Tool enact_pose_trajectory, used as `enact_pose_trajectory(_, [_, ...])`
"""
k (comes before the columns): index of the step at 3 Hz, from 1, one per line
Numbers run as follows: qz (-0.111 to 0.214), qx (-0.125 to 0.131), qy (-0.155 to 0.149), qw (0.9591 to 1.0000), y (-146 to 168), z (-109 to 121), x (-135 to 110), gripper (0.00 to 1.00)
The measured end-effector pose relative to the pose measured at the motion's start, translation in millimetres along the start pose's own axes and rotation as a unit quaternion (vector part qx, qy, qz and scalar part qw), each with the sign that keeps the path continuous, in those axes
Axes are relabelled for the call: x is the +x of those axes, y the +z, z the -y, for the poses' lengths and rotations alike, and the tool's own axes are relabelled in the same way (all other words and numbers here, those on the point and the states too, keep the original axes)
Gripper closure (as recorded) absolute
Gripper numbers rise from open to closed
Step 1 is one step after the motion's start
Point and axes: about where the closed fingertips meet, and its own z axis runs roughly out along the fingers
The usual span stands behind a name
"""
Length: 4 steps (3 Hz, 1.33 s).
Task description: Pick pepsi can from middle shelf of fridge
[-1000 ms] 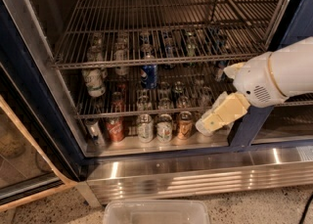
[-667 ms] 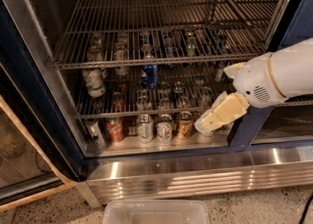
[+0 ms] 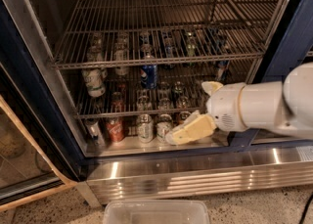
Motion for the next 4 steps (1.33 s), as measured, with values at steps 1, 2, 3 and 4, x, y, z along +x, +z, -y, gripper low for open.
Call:
enact_pose_trajectory(1, [0.079, 0.015, 0.017, 0.9966, 35, 5, -9, 0.0])
enact_pose_trajectory(2, [0.101, 0.037, 0.006, 0.9942, 47, 12, -24, 0.0])
enact_pose_trajectory(3, [0.1, 0.037, 0.006, 0.9942, 46, 12, -23, 0.0])
enact_pose_trajectory(4, [0.113, 0.037, 0.014, 0.9928, 53, 15, -21, 0.0])
